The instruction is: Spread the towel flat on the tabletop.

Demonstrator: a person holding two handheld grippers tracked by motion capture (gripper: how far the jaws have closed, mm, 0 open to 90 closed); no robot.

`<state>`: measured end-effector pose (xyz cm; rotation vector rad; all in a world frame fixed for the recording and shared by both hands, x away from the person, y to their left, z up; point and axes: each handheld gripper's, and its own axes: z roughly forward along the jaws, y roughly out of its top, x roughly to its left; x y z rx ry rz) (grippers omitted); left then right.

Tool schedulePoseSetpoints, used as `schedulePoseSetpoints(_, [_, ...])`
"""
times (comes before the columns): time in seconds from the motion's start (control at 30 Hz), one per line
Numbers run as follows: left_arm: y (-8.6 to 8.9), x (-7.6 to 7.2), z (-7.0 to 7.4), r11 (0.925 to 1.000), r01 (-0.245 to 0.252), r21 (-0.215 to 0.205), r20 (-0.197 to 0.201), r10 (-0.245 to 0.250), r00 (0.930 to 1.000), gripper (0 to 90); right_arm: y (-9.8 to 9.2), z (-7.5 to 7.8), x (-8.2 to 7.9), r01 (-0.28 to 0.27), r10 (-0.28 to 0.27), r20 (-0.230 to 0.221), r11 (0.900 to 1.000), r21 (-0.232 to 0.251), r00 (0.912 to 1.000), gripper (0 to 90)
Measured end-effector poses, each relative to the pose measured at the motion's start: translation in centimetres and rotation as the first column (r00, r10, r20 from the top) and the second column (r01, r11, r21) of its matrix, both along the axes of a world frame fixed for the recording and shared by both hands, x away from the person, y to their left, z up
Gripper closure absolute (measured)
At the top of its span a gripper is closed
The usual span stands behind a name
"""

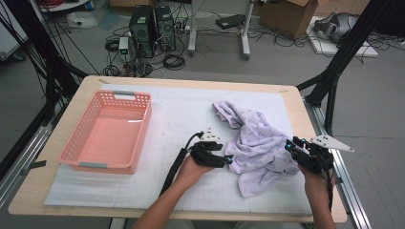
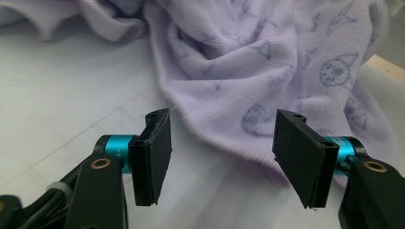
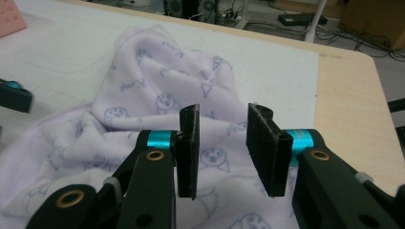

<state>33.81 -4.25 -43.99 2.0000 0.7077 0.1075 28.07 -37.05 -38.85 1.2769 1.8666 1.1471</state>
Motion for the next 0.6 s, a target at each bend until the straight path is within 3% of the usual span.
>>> schedulePoseSetpoints(0.07, [-1.7, 0.1, -0.3, 0.9980, 0.029, 0.056, -0.002, -0.029, 0.9996, 37.5, 0.1, -0.5, 0.0, -0.007, 0.007, -0.018, 1.000, 0.004, 0.9998, 64.4])
schedulePoseSetpoints(0.13, [-2.6, 0.1, -0.7, 0.9954, 0.019, 0.094, -0.008, -0.019, 0.9998, 38.8, 0.1, -1.0, 0.1, -0.013, 0.013, -0.037, 1.000, -0.001, 0.9992, 64.0])
schedulePoseSetpoints(0.2, [-2.9, 0.1, -1.0, 0.9930, 0.003, 0.118, 0.004, -0.003, 1.0000, 52.8, 0.1, -1.3, 0.1, -0.026, 0.026, -0.046, 1.000, 0.008, 0.9986, 63.4])
schedulePoseSetpoints(0.23, [-2.6, 0.2, -0.9, 0.9924, 0.002, 0.123, 0.011, -0.003, 0.9999, 62.9, 0.2, -1.4, 0.1, -0.032, 0.032, -0.052, 0.999, 0.009, 0.9982, 63.2])
schedulePoseSetpoints(0.27, [-2.3, 0.3, -0.8, 0.9929, 0.014, 0.118, -0.010, -0.013, 0.9999, 73.7, 0.2, -1.4, 0.1, -0.036, 0.037, -0.055, 0.999, 0.014, 0.9978, 62.7])
schedulePoseSetpoints(0.3, [-2.0, 0.3, -0.7, 0.9904, 0.009, 0.138, 0.008, -0.010, 0.9999, 82.6, 0.2, -1.4, 0.1, -0.045, 0.045, -0.052, 0.999, 0.012, 0.9976, 62.5])
schedulePoseSetpoints(0.33, [-1.6, 0.3, -0.6, 0.9879, 0.009, 0.155, 0.024, -0.013, 0.9996, 83.1, 0.3, -1.4, 0.1, -0.047, 0.048, -0.054, 0.999, 0.017, 0.9974, 62.2])
schedulePoseSetpoints(0.47, [1.4, 0.6, 0.0, 0.9941, -0.039, 0.101, 0.024, 0.037, 0.9990, 83.9, 0.8, -1.6, 0.3, -0.078, 0.079, -0.066, 0.997, 0.019, 0.9947, 61.5])
schedulePoseSetpoints(0.6, [5.1, 0.5, 0.4, 0.9939, -0.094, 0.059, 0.026, 0.092, 0.9954, 84.2, 1.8, -1.8, 0.6, -0.116, 0.117, -0.087, 0.993, 0.015, 0.9893, 60.3])
